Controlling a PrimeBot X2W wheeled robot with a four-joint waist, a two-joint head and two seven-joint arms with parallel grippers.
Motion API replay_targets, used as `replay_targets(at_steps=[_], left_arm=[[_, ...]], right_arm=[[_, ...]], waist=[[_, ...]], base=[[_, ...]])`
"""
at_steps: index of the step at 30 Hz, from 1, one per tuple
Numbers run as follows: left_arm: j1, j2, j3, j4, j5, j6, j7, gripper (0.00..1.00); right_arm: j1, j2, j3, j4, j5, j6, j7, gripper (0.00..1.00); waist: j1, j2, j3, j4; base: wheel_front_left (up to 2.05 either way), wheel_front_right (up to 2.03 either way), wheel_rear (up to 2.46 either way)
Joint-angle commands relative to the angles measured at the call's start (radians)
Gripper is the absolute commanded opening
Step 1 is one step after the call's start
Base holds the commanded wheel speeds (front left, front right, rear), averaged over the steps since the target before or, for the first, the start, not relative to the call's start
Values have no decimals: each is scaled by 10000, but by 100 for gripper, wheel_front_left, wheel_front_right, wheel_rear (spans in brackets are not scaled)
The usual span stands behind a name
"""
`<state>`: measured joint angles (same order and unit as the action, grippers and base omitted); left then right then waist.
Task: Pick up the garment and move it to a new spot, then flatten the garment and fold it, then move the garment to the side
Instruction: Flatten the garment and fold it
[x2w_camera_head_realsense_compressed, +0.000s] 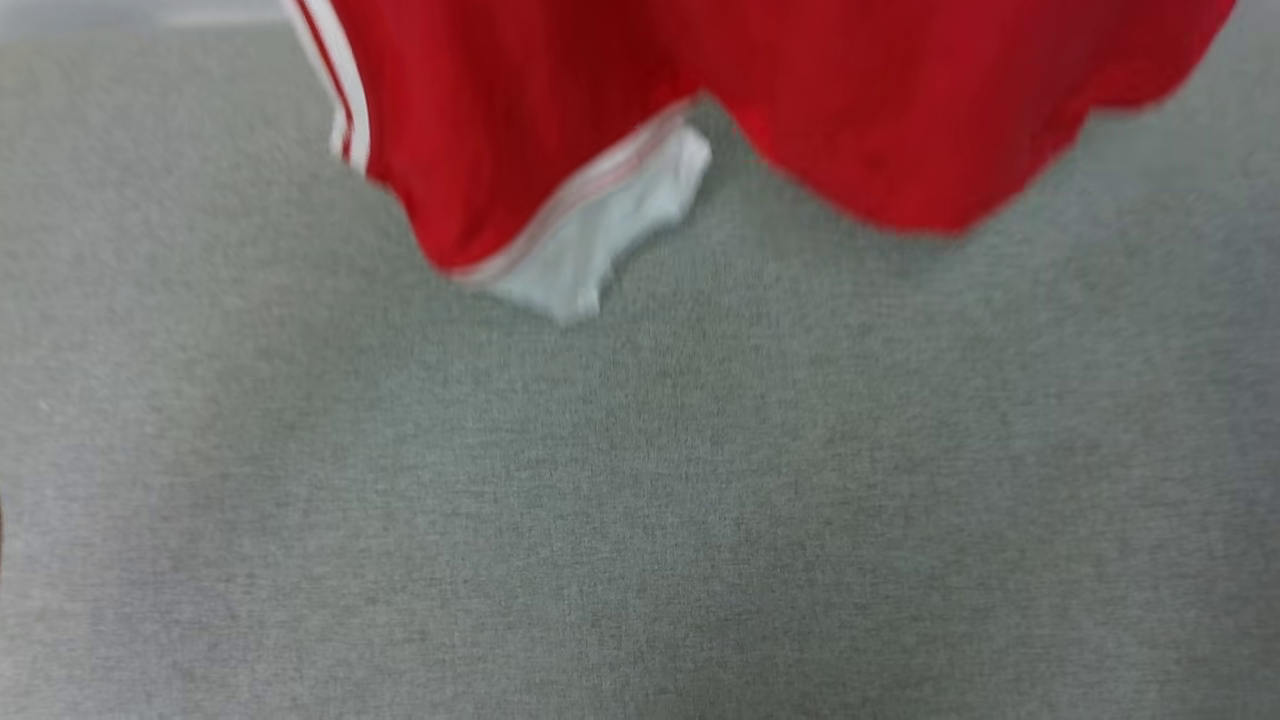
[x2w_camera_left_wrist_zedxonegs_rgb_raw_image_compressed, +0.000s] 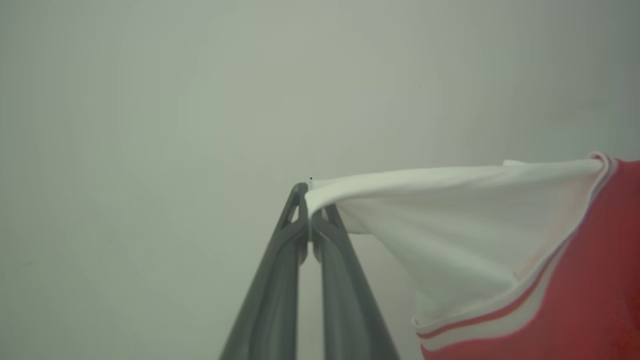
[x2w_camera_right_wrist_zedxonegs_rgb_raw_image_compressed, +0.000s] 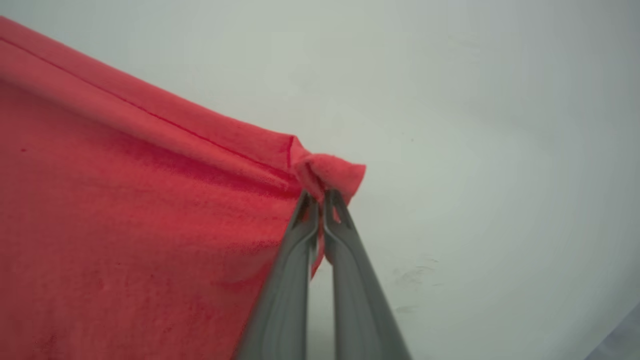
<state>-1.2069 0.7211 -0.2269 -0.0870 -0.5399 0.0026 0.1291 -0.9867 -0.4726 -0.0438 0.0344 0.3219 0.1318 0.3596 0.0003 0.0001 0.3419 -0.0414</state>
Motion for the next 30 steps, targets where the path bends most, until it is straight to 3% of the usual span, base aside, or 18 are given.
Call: replay_targets(at_steps=[1, 7, 16, 24, 30], left_arm=[[-1073, -62, -180, 630, 316, -242, -126, 0], [-4137, -570, -779, 2881, 1308, -750, -1077, 0], [-6692, -1485, -1122, 5819, 2107, -666, -3001, 0], [-5946, -2315, -1502, 7133, 2076, -905, -3893, 0], [-3633, -2878, -1464, 6577, 1916, -1053, -3957, 0]], right_arm=[[-835, -126, 134, 542, -320, -22, -262, 0], [-3511, 219, 307, 2709, -1130, -22, -1230, 0], [-6415, 915, 229, 5574, -2719, -23, -3210, 0], [-6605, 1442, 202, 7569, -3704, -22, -4915, 0], [-5347, 1598, 281, 8758, -3774, -20, -5835, 0]], waist=[[-3, -1, 1197, 108], [-3, -1, 2378, 205], [-3, -1, 3393, 326], [-3, -1, 3680, 607], [-3, -1, 3093, 732]], base=[[0, 0, 0], [0, 0, 0], [0, 0, 0], [0, 0, 0], [0, 0, 0]])
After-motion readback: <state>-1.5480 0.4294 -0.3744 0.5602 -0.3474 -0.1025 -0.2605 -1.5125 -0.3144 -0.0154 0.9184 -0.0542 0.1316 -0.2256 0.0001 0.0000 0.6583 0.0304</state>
